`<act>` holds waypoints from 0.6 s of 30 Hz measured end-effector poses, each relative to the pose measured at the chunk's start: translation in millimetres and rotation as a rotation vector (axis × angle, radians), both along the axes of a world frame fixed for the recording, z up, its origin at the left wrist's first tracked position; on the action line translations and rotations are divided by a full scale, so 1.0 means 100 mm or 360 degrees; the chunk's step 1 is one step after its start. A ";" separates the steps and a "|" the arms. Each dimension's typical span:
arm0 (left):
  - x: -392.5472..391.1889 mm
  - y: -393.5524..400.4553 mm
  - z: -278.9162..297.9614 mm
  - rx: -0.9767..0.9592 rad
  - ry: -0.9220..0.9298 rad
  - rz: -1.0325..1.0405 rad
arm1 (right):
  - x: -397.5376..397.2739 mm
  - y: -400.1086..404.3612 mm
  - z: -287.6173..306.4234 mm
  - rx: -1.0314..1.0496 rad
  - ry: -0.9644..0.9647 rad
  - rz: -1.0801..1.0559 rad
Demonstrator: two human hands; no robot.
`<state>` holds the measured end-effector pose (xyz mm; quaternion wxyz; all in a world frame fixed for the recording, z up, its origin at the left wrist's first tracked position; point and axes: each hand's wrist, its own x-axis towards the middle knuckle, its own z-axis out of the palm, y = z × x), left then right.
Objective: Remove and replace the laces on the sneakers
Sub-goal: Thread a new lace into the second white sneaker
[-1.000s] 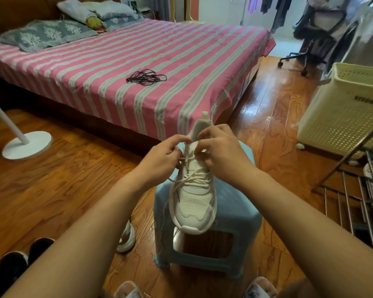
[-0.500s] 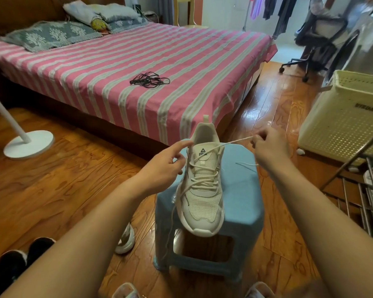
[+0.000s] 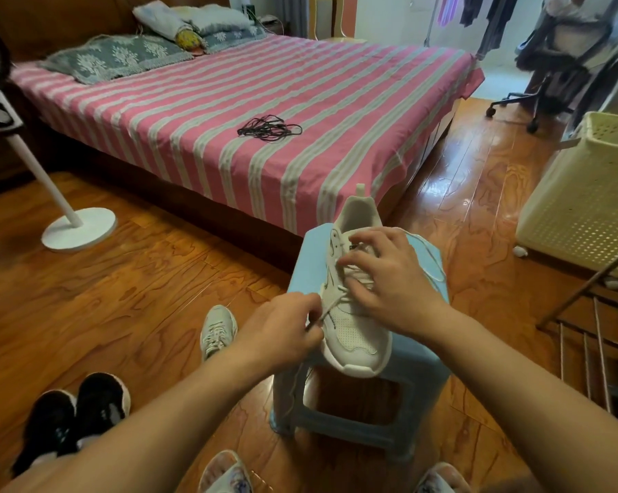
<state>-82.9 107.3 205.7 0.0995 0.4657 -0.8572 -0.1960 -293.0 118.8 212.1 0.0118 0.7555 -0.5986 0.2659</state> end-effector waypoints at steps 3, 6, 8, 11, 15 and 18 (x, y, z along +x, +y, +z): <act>0.07 -0.01 0.05 -0.0279 -0.0147 -0.0083 | -0.06 0.01 -0.03 0.0079 0.0173 0.0045; 0.11 -0.06 0.05 -0.0154 0.0044 0.0083 | -0.14 0.04 -0.05 0.0166 0.0310 0.0098; 0.14 -0.13 0.06 -0.0145 0.0193 0.0274 | -0.15 0.05 -0.05 0.0203 0.0357 0.0145; 0.21 -0.28 0.13 0.0048 0.0658 0.0555 | -0.14 0.06 -0.06 0.0215 0.0230 0.0179; 0.38 -0.52 0.30 0.0690 0.1620 0.1094 | -0.17 0.04 -0.07 0.0189 0.0033 0.0183; 0.66 -0.71 0.30 0.1018 0.2036 0.1390 | -0.16 0.06 -0.02 0.0274 -0.0049 0.0120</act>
